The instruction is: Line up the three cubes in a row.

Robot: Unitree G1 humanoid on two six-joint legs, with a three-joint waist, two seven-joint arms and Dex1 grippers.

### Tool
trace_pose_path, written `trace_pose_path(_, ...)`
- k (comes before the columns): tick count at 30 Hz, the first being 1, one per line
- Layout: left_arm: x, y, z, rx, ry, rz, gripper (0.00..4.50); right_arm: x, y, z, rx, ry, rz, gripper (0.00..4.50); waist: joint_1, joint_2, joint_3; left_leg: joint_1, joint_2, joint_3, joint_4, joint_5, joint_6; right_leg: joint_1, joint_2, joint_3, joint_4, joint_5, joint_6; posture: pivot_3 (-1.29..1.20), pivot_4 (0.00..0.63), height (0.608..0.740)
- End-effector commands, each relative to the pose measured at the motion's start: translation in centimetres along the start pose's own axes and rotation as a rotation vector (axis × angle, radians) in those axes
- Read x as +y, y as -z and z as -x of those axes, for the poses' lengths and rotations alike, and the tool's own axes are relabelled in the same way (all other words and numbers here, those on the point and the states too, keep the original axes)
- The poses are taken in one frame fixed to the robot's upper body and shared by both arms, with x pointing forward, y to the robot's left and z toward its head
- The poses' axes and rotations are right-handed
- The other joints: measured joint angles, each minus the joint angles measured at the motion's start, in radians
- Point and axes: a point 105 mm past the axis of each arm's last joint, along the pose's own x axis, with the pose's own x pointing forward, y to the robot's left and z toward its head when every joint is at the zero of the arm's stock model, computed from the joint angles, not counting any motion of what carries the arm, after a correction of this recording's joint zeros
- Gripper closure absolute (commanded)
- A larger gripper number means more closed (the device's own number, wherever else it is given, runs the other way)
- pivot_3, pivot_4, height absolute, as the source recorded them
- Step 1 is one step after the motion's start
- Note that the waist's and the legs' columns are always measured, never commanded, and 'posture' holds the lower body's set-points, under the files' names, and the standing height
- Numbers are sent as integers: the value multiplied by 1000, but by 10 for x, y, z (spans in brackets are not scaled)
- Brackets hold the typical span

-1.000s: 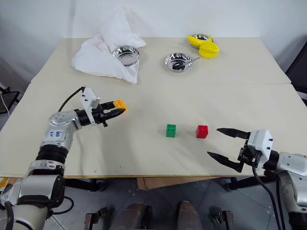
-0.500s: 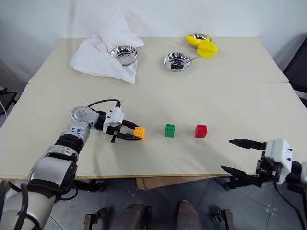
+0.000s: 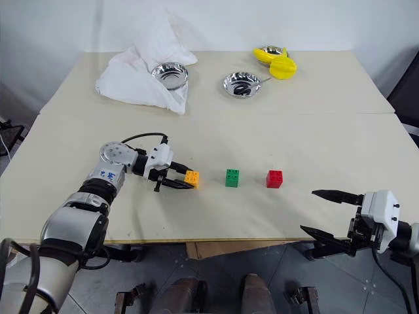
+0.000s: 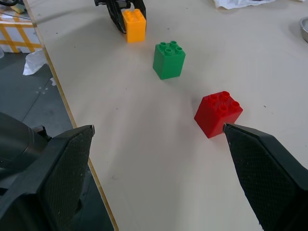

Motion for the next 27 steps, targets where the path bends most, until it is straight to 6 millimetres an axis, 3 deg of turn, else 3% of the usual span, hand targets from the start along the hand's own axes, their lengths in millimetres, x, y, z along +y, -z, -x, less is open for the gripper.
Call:
trace_pose_path(1,12,-4,10,9,-79,-4,3009,0,-5,0,-20,7,26,0,0,0,0,0,0,0,0,0,0,0,0,0,0,0,0,0,150,740)
trace_pose_path(12,7,-1,-1,-26,-46,61,3009,-2,-7,-4,-27,4,35,0,1,0,0,0,0,0,0,0,0,0,0,0,0,0,0,0,150,740)
trace_pose_path(21,11,-3,9,-63,-109,50,154,-1,-6,-7,-35,5,33,0,0,0,0,0,0,0,0,0,0,0,0,0,0,0,0,0,150,740)
trace_pose_path(27,9,-13,50,-159,-166,-12,31,0,-5,-7,-35,11,32,0,-6,0,0,0,0,0,0,0,0,-1,0,0,1,0,0,0,150,740)
